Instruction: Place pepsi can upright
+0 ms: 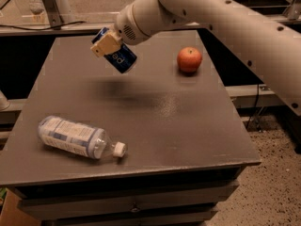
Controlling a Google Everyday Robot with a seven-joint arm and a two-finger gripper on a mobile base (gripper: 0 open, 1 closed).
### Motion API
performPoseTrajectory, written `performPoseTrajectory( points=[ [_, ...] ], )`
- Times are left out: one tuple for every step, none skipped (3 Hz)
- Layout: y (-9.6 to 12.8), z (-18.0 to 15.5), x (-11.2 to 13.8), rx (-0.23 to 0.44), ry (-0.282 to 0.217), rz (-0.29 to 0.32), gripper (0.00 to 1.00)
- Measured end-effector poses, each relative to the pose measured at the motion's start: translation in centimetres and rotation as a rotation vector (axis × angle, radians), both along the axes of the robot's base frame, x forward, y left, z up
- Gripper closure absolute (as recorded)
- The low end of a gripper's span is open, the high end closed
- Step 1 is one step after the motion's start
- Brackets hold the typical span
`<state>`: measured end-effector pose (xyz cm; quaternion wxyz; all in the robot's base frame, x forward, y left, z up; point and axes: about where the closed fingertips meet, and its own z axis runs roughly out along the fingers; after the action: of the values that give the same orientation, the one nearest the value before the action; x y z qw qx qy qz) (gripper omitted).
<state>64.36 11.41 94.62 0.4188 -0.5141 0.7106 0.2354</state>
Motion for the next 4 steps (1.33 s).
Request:
performPoseTrajectory(
  points=[
    [-1.5,0.8,0.0,0.199,-0.05,0.011,1.0],
    [-3.5,1.3,-0.1,0.367,-0.114,0.028,1.0],
    [-4.6,1.3,-0.4,0.473,-0.196,0.074,1.0],
    [-5.3,-0.1,-0.7,0.503,-0.244,0.112,1.0]
  ],
)
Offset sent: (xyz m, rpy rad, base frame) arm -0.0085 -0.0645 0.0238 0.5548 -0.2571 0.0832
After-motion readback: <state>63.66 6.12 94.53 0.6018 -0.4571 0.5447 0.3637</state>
